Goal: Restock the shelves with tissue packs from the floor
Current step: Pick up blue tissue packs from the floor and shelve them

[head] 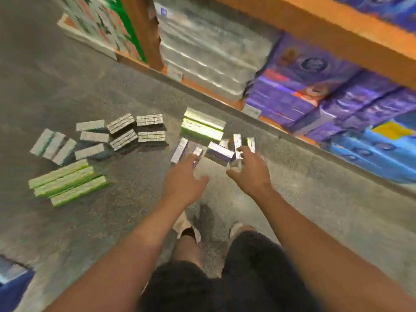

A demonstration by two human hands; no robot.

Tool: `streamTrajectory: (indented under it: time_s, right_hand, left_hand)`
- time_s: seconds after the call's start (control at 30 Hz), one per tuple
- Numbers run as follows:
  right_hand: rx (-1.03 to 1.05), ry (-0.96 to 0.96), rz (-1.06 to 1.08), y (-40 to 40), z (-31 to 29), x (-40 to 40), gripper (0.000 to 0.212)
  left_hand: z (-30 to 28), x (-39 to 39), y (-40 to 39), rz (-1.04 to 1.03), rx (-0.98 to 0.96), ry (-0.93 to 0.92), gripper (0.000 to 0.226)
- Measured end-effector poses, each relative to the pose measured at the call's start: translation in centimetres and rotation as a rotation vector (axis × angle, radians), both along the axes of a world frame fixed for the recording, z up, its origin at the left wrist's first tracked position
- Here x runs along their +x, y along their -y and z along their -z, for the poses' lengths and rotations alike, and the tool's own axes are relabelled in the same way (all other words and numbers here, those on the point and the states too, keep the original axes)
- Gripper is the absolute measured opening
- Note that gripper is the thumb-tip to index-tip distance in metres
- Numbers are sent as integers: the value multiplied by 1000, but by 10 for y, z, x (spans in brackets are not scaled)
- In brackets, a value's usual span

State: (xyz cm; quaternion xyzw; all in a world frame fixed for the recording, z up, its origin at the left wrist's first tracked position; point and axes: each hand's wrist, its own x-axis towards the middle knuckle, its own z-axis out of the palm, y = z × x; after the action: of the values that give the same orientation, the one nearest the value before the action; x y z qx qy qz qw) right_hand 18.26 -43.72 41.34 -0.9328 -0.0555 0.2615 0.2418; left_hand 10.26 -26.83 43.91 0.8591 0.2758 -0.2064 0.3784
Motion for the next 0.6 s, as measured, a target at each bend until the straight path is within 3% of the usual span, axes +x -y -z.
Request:
streamTrajectory:
  time_s: [0.13, 0.4, 0.6]
  right_hand:
    - [-73, -49, 54, -12, 112, 37, 68]
    - [-188, -59, -41, -20, 376, 118, 70]
    - [-338, -34, -304, -10, 523, 165, 70]
  left_hand:
    - [93, 53, -9, 9, 10, -60, 60]
    - [348, 125, -2, -46, -12, -120, 61]
    - [479, 123, 12, -135, -35, -194, 57]
